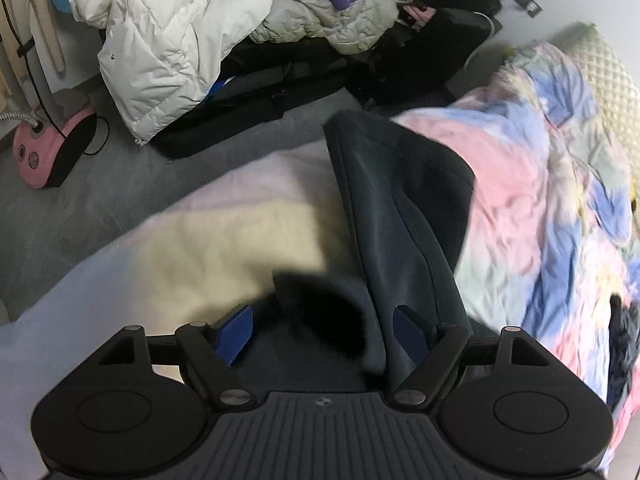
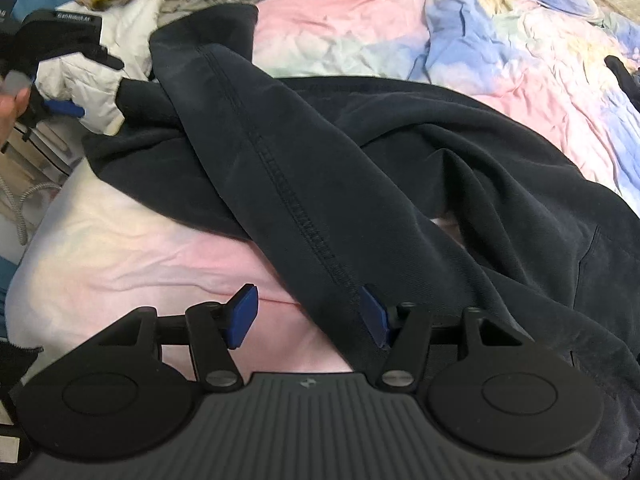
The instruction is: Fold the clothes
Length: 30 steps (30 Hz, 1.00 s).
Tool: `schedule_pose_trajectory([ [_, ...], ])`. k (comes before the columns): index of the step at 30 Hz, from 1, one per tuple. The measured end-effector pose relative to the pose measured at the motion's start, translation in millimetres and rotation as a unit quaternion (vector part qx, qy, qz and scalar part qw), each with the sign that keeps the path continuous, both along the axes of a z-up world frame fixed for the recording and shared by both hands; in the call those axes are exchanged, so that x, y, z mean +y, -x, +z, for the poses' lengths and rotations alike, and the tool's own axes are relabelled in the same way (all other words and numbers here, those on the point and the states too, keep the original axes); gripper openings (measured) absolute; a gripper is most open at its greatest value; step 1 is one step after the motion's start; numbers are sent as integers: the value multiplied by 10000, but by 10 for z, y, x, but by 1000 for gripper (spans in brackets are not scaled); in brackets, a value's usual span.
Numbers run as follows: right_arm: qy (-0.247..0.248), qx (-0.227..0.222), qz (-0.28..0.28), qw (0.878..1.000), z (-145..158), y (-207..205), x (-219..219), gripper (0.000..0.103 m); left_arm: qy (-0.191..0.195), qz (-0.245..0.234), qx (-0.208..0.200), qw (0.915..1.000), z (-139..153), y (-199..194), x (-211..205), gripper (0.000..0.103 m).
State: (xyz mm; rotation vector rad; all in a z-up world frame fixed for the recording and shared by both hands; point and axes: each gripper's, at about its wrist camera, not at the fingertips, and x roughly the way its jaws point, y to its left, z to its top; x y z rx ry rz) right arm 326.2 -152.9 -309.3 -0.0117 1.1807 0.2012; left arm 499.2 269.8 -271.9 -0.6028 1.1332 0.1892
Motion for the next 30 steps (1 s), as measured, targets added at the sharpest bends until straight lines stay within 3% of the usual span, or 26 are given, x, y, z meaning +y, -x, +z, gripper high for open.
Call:
schedule_pose_trajectory([
  [9,307,356,-76,9989,-146,-201,104,69,291,168,-82,9994,-394,-771,294,81],
  [15,641,434,261,9967,-314,-309,194,74,533,-108,-195,9983,-623,-1160,180,80],
  [18,834,417,433,9947,-376,-346,245,74,610,-141,-244,9977,-705,-1288,141,62],
  [20,912,412,546,9935,-404,-365,266,74,553,-111,-245,9981,-706,-1335,115,17],
  [21,951,404,601,9928,-417,-366,280,74,528,-113,-290,9981,-662,-1326,102,7],
  [27,1039,307,793,9909,-428,-267,369,74,298,-402,-866,9950,-109,-1114,-76,4],
  [30,1062,206,865,9904,-405,-198,432,73,449,-390,-1194,9911,302,-872,-82,4],
])
